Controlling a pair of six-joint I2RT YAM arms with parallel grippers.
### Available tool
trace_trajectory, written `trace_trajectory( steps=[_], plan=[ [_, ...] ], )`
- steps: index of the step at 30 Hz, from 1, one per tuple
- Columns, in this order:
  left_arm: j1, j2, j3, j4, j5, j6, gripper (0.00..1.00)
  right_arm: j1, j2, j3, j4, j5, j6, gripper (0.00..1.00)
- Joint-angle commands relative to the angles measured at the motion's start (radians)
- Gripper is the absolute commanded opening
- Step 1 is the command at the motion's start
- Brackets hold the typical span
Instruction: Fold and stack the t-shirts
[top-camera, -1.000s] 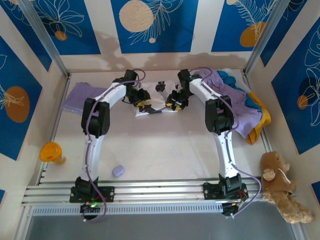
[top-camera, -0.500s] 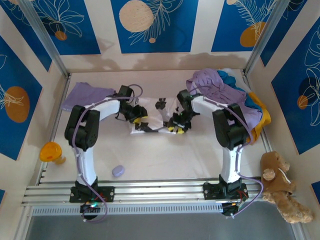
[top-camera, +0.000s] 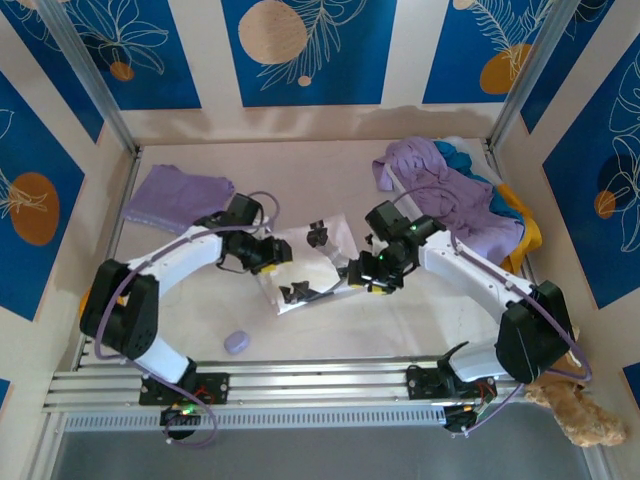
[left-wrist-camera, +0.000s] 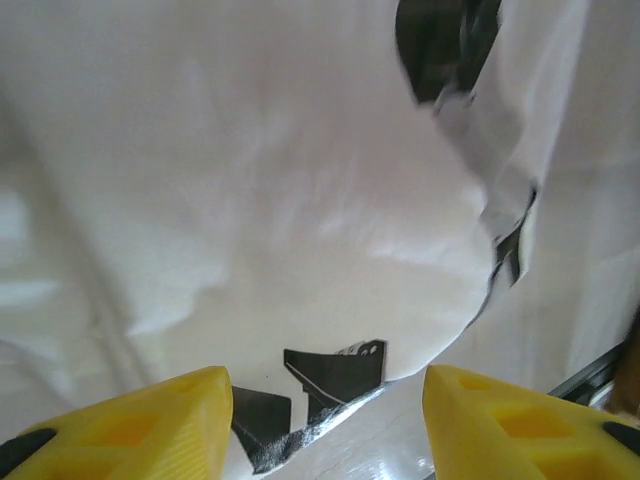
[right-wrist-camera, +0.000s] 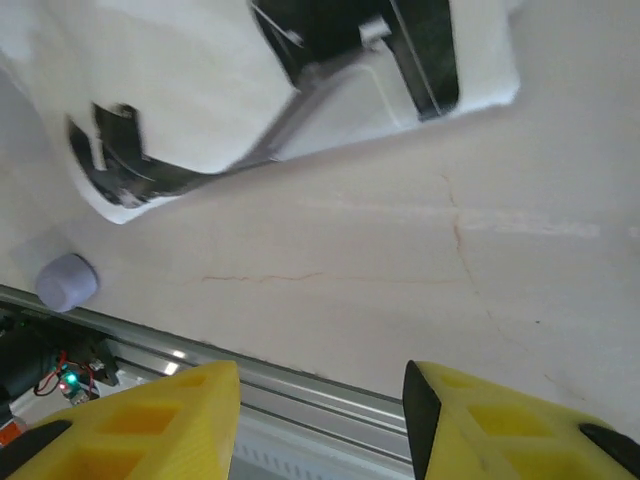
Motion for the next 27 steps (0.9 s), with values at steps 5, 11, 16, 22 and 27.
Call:
trace_trajectory(
  steps=[5, 11, 16, 22, 27],
  plan=[
    [0.210, -0.012, 0.000, -0.112, 0.045, 0.076, 0.46, 0.157, 0.312, 0.384, -0.094, 0.120, -0.023, 0.49],
    [0.327, -0.016, -0.160, 0.055, 0.163, 0.024, 0.43, 0.290, 0.676, 0.798, -0.230, 0.234, -0.009, 0.47],
    [0.384, -0.004, -0.196, 0.118, 0.211, 0.007, 0.42, 0.347, 0.919, 1.072, -0.357, 0.282, 0.001, 0.43],
    [0.428, -0.004, -0.209, 0.120, 0.235, 0.021, 0.42, 0.389, 1.058, 1.194, -0.413, 0.297, 0.002, 0.42],
    [0.436, -0.001, -0.223, 0.111, 0.244, 0.048, 0.42, 0.395, 1.088, 1.182, -0.409, 0.308, 0.002, 0.40]
  ],
)
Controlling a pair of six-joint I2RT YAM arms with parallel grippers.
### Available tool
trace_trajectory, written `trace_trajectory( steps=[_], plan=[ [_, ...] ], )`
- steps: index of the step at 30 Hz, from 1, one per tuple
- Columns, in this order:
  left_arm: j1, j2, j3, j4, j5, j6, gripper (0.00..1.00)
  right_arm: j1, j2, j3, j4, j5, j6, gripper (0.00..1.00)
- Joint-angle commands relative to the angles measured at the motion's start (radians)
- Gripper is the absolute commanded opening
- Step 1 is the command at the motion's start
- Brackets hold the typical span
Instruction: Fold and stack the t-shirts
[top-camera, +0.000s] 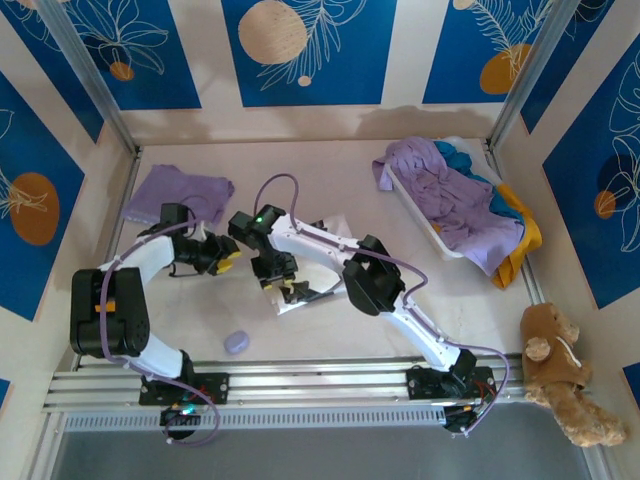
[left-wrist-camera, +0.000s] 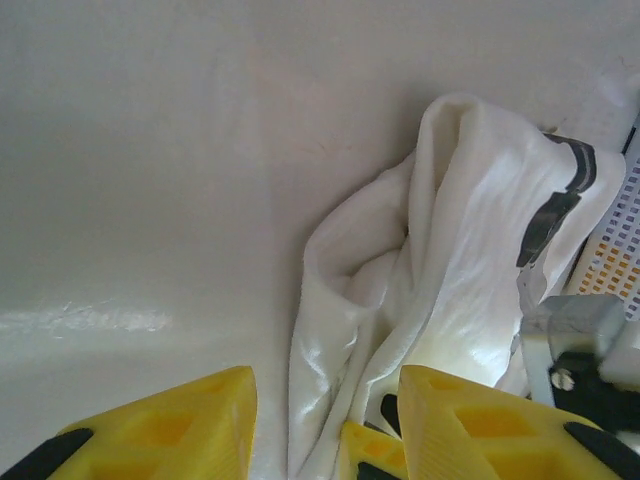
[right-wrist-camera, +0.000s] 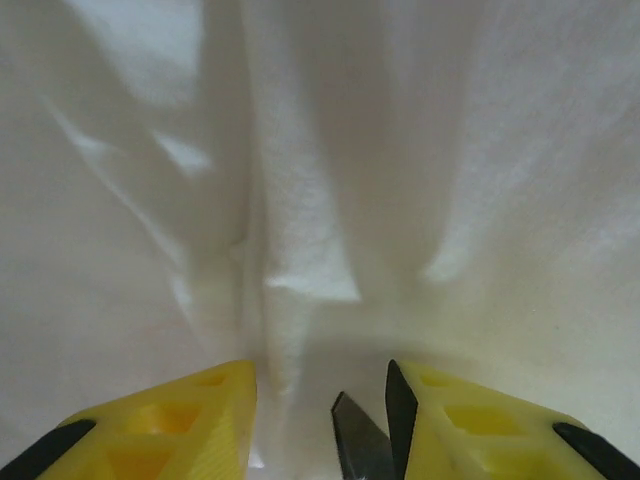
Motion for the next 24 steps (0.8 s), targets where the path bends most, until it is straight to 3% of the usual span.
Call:
trace_trajectory(
  steps=[1, 9, 24],
  plan=[
    [0.014, 0.007, -0.022, -0.002, 0.036, 0.034, 0.42, 0.002, 0.020, 0.028, -0.050, 0.021, 0.015, 0.40],
    [0.016, 0.018, -0.059, 0.037, 0.045, 0.030, 0.42, 0.014, -0.022, 0.013, -0.022, 0.024, 0.028, 0.46],
    [0.017, 0.053, -0.059, 0.045, 0.047, 0.040, 0.42, 0.001, -0.072, -0.055, 0.087, -0.023, 0.042, 0.47]
  ],
)
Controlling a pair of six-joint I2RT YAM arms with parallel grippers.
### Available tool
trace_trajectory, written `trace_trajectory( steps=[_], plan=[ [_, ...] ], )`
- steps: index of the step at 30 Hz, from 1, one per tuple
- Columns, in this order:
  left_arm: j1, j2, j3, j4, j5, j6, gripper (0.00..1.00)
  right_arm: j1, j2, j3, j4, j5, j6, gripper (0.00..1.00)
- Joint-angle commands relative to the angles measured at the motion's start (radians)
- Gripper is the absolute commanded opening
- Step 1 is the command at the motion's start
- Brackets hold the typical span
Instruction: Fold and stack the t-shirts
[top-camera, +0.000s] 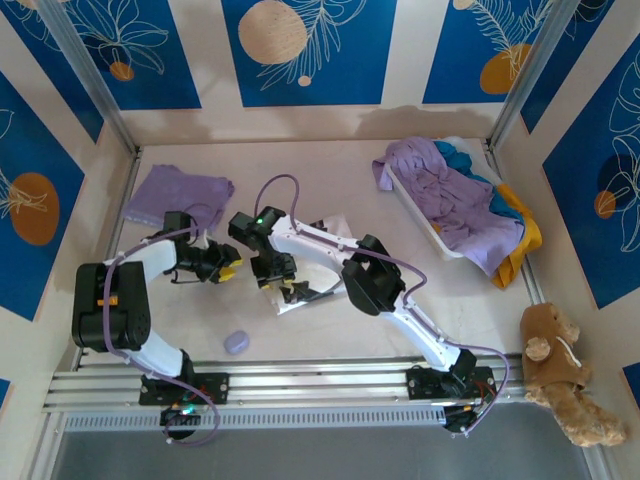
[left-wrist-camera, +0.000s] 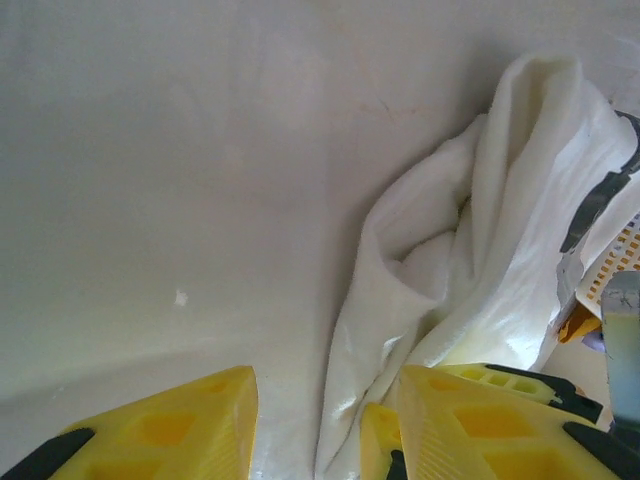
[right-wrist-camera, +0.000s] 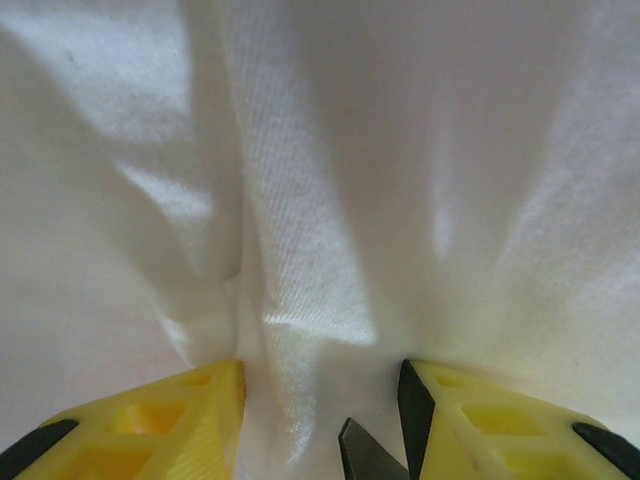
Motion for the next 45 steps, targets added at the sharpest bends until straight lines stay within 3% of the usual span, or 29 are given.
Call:
trace_trajectory(
  steps=[1, 11, 17, 21, 34, 45],
  plan=[
    [0.013, 0.010, -0.006, 0.008, 0.020, 0.025, 0.42, -0.006, -0.065, -0.026, 0.026, -0.035, 0.020, 0.47],
    [0.011, 0.041, -0.005, 0.030, 0.028, 0.017, 0.41, -0.012, -0.027, -0.033, 0.019, -0.023, 0.012, 0.39],
    [-0.008, 0.061, -0.005, 0.041, 0.031, 0.010, 0.40, -0.013, -0.041, -0.039, 0.002, -0.012, 0.017, 0.11],
    [-0.030, 0.072, 0.000, 0.058, 0.032, -0.003, 0.39, -0.025, -0.115, -0.124, 0.080, -0.052, 0.016, 0.03],
    [-0.120, 0.167, 0.080, 0.101, 0.031, -0.040, 0.36, -0.077, -0.321, -0.407, 0.340, -0.159, 0.047, 0.00],
    [-0.158, 0.169, 0.112, 0.149, 0.080, -0.090, 0.10, -0.076, -0.402, -0.540, 0.450, -0.158, 0.060, 0.00]
  ],
)
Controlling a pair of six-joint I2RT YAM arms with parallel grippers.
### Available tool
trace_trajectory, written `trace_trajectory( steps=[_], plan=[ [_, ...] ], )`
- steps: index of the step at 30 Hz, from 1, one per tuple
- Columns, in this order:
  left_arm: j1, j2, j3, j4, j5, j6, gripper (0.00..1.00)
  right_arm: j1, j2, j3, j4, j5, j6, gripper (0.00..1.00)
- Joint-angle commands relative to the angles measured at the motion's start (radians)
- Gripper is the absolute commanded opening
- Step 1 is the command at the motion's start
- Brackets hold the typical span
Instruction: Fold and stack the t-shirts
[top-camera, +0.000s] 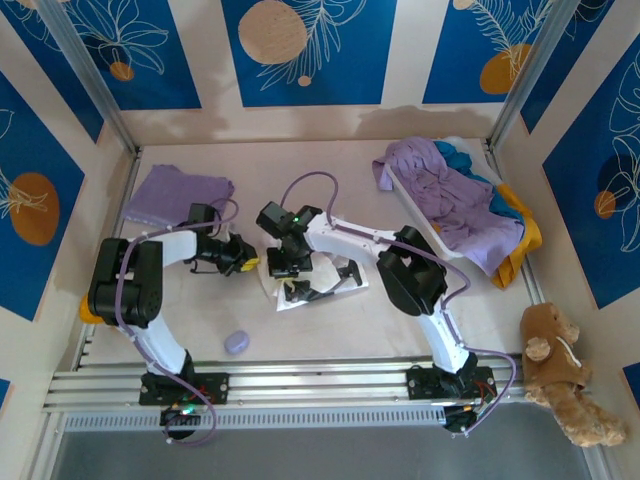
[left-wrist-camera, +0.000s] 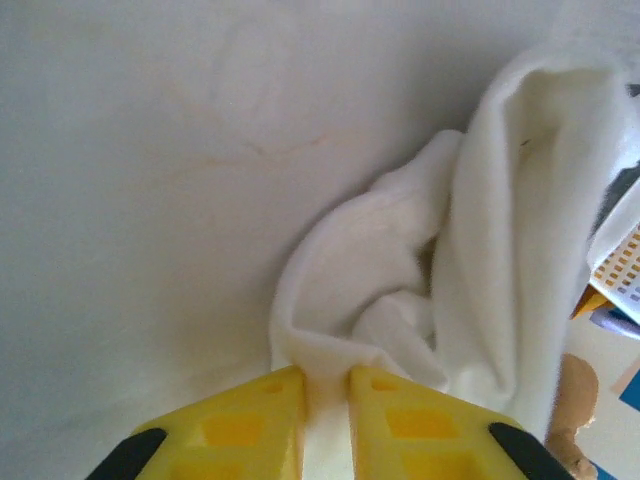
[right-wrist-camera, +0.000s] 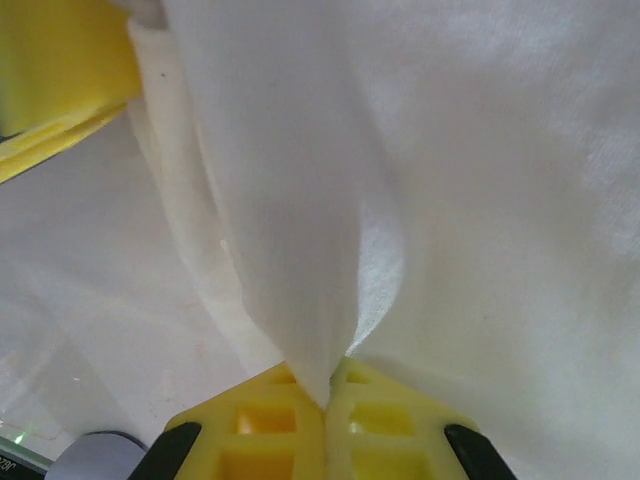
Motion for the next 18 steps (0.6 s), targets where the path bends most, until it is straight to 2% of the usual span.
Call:
trace_trajectory(
  steps=[1, 5, 10, 18],
  plan=[
    [-0.014, 0.004, 0.021, 0.031, 0.048, -0.019, 0.07, 0.001, -0.064, -0.028, 0.045, -0.022, 0.017, 0.00],
    [-0.038, 0.016, 0.020, 0.066, 0.069, -0.054, 0.01, -0.004, -0.077, -0.049, 0.070, -0.029, 0.023, 0.00],
    [-0.073, 0.033, 0.041, 0.081, 0.068, -0.079, 0.00, -0.009, -0.108, -0.097, 0.129, -0.040, 0.035, 0.00],
    [-0.084, 0.061, 0.057, 0.005, -0.028, -0.032, 0.00, -0.017, -0.149, -0.144, 0.170, -0.044, 0.049, 0.00]
  ],
)
